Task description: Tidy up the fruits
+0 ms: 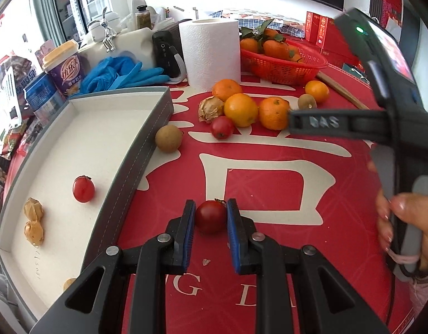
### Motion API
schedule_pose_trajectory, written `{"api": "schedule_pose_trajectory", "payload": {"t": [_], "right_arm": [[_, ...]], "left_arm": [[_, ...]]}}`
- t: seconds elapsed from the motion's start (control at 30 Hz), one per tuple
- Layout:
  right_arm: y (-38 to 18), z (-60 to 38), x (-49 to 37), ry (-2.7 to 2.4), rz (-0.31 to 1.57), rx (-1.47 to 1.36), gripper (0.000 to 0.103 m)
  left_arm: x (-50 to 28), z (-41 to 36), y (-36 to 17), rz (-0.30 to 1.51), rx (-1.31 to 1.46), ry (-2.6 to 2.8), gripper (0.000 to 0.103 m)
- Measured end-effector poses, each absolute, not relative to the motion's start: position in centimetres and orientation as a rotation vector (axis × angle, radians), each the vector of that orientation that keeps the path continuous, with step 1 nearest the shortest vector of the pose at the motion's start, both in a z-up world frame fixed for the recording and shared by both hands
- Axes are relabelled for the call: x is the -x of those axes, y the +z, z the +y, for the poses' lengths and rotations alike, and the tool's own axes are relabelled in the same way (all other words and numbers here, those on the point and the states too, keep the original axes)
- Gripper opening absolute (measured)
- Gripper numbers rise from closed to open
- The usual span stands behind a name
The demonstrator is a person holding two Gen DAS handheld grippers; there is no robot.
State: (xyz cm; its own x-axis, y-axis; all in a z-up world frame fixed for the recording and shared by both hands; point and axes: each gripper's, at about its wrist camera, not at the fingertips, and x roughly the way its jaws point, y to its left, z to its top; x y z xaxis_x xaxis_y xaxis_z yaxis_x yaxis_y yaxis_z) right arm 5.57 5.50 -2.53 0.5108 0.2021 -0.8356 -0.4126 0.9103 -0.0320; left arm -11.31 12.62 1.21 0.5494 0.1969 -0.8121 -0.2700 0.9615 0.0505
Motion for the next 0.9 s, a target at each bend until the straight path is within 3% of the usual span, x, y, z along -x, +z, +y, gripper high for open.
{"api": "schedule_pose_trajectory", "payload": {"t": [0.1, 0.13, 0.2, 0.27, 0.73, 0.8, 0.9], "right_arm": [[-2.5, 6.5, -5.8, 0.387, 0.954, 0.243, 0.094], [-2.4, 6.8, -5.7, 0.389, 0.941, 0.252, 0.086], [-2.2, 7.2, -5.5, 0.401, 0.926, 0.255, 0.067], [-1.8, 7.2, -5.0, 0.415, 0.916, 0.254, 0.026], [-0.7, -2.7, 5.9, 0.375, 0.936, 0.074, 0.026], [-0.7, -3.4, 6.0, 0.363, 0.935, 0.059, 0.026], [-0.6, -3.6, 5.7, 0.353, 0.936, 0.06, 0.027]], "left_arm": [[11.4, 12.5, 1.2, 0.945, 0.075, 0.282, 0.024], [11.4, 12.4, 1.2, 0.942, 0.07, 0.284, 0.024], [11.5, 12.2, 1.2, 0.936, 0.063, 0.29, 0.024], [11.5, 12.2, 1.1, 0.931, 0.061, 0.292, 0.024], [11.6, 12.4, 1.0, 0.89, 0.07, 0.264, 0.025], [11.3, 12.7, 1.0, 0.889, 0.083, 0.254, 0.031], [11.0, 13.6, 0.8, 0.897, 0.128, 0.228, 0.067]]}}
